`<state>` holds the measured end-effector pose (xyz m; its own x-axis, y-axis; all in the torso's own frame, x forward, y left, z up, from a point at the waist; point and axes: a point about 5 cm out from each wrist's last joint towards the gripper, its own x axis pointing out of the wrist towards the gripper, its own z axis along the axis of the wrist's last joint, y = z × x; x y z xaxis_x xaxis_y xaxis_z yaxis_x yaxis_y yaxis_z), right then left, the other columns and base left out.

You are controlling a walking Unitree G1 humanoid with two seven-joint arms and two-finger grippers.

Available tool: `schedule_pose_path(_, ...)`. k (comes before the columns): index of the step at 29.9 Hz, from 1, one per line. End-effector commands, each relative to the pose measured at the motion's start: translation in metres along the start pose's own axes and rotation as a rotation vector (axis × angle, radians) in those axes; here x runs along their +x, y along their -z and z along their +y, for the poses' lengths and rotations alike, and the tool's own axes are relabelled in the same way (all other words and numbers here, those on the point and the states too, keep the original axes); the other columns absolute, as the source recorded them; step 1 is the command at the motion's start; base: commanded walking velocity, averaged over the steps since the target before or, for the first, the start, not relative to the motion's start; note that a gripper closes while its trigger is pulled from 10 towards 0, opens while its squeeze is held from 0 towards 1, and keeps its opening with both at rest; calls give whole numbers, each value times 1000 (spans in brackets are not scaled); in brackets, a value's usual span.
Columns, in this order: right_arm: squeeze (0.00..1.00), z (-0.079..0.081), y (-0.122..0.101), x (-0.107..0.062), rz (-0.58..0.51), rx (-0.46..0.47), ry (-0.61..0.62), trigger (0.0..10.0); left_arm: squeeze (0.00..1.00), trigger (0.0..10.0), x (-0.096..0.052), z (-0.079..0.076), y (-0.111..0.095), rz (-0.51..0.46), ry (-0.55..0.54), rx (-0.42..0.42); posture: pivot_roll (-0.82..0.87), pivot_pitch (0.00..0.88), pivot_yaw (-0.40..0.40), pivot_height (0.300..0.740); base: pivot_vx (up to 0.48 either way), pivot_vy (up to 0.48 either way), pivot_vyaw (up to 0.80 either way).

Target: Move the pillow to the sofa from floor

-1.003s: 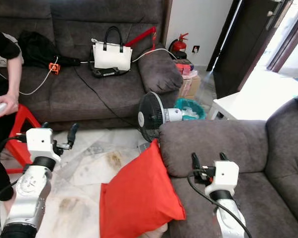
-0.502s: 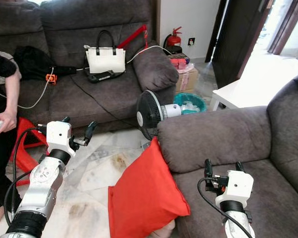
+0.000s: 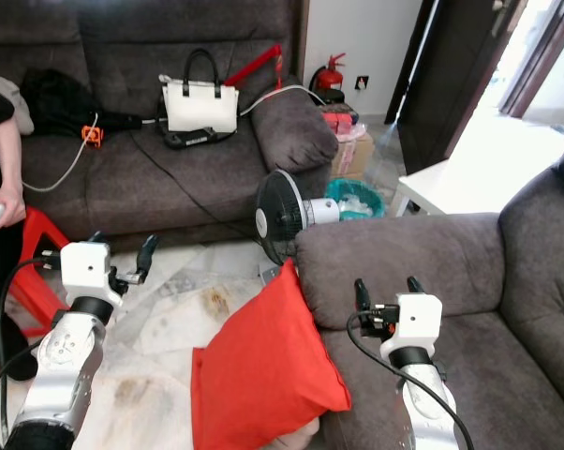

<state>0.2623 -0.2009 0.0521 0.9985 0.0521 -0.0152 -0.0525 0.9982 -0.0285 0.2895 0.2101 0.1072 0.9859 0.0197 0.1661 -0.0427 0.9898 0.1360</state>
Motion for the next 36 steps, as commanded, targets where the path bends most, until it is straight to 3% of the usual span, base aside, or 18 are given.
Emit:
schedule_pose_path(1,0,1,2,-2,13,-14,-12,10000,0,10000,-1,1,-5,-20,-9,6,188,0,-106,740,0,0,0)
schedule_pose_path(10,0,3,-11,-68,-39,-14,55,10000,0,10000,-43,17,-13,-9,-7,118,128,0,-47,740,0,0,0)
schedule_pose_path(12,0,3,-12,-71,-38,-14,60,10000,0,10000,-45,18,-14,-6,-2,122,120,0,-41,740,0,0,0)
schedule_pose_path(15,0,0,-12,-75,-28,-17,84,10000,0,10000,-46,18,-14,3,13,129,116,0,-37,740,0,0,0)
schedule_pose_path(19,0,-16,-4,-77,8,-1,187,10000,0,10000,-43,18,-12,21,24,134,116,0,-29,740,0,0,0)
schedule_pose_path(22,0,-39,5,-80,42,75,342,10000,0,10000,-34,15,-14,25,31,130,116,0,-26,740,0,0,0)
schedule_pose_path(27,0,-65,31,-89,146,60,424,10000,0,10000,-29,13,-14,21,32,128,120,0,-31,740,0,0,0)
schedule_pose_path(29,0,-84,42,-96,205,31,491,10000,0,10000,-27,13,-15,21,29,127,136,0,-37,740,0,0,0)
schedule_pose_path(36,0,-99,42,-98,190,52,573,10000,0,10000,-25,11,-15,23,35,122,117,0,-31,740,0,0,0)
